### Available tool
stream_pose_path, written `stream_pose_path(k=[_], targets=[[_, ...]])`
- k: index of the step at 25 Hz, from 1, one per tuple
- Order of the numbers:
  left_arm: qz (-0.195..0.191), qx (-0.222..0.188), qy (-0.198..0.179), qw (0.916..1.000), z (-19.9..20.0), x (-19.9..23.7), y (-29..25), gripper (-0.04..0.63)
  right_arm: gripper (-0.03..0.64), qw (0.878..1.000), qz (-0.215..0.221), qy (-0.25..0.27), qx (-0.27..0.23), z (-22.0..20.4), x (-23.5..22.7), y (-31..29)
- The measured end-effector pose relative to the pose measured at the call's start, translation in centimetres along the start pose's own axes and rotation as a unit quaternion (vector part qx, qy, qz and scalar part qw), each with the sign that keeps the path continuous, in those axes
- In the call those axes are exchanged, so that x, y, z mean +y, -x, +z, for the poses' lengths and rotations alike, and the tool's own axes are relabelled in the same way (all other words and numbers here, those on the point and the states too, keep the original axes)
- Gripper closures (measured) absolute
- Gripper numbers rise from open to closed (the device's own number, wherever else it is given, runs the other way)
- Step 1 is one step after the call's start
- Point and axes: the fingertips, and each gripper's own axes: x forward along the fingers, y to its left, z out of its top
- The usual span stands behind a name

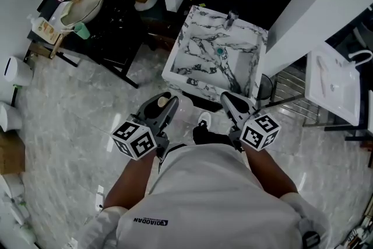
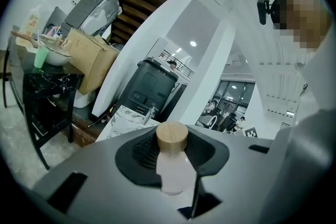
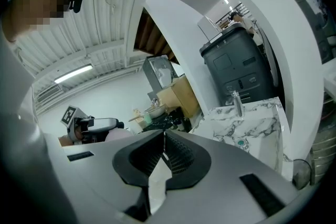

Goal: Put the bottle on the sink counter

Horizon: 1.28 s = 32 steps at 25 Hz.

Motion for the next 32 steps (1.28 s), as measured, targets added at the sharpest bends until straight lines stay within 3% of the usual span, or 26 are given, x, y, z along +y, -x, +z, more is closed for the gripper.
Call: stream_pose_path(k=[18,32], targets=[[0.009,0.024,-0.046,0.9986,6.3,5.2,-13.3,0.465,0.574,1.000,-0.011,-0.011,-0.011,7.2,-10.9,-7.2],[0.025,0.041,-0.075,0.9960,8.4,8.0,-20.7,0.465,0.574,0.999,-0.012,-0.020,-0.030,9.7,-16.8,-9.2]])
